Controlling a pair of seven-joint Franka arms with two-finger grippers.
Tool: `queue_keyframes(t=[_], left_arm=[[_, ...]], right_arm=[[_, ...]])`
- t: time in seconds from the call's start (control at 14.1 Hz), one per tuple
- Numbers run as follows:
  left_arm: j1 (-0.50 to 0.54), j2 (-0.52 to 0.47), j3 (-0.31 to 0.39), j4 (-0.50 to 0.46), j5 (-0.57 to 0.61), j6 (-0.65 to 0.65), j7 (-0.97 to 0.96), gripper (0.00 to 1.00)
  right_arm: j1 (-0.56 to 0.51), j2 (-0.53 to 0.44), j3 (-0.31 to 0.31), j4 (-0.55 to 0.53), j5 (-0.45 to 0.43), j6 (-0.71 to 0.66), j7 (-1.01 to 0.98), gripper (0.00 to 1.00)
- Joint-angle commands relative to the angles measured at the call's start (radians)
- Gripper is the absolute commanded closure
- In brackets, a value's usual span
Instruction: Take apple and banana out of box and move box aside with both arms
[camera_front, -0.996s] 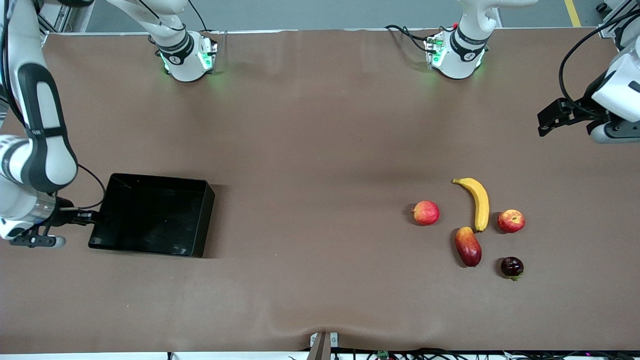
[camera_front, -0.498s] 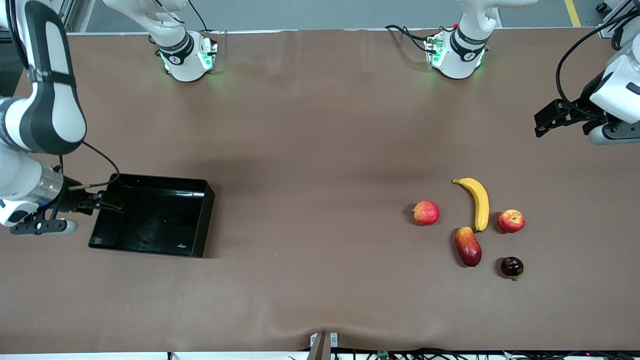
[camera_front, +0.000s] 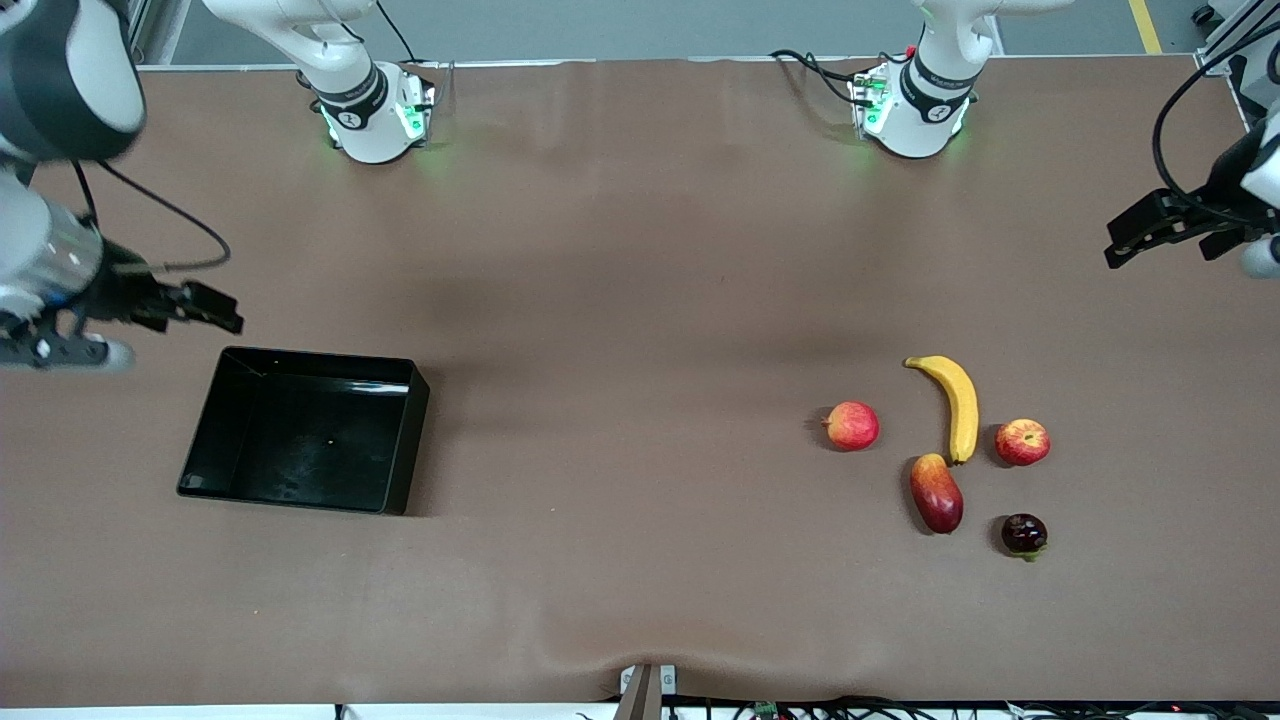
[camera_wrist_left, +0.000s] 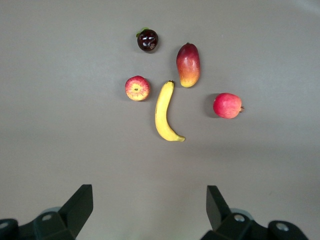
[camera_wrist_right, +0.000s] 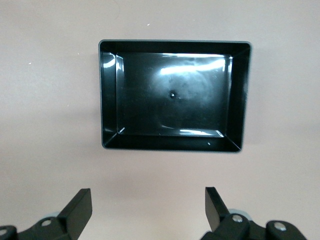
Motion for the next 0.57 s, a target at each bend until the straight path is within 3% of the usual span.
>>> queue_keyframes(t=[0.0,0.14,0.5], left_arm=[[0.018,-0.011,-0.003,0.000,-0.028,-0.010,0.013,0.00],[0.016,-0.010,-0.004,-0.004,-0.026,-0.012,0.011,0.00],[0.018,-0.043,-0.001,0.002,-0.025,-0.079,0.013,0.00]], right_arm=[[-0.008,-0.048,-0.007,0.000,-0.036,-0.021,0.005,0.00],[-0.018,-0.042,-0.008,0.075,-0.036,-0.105,-0.024,0.00],[-0.022,-0.049,-0.011,0.128,-0.034,-0.171,-0.033,0.00]])
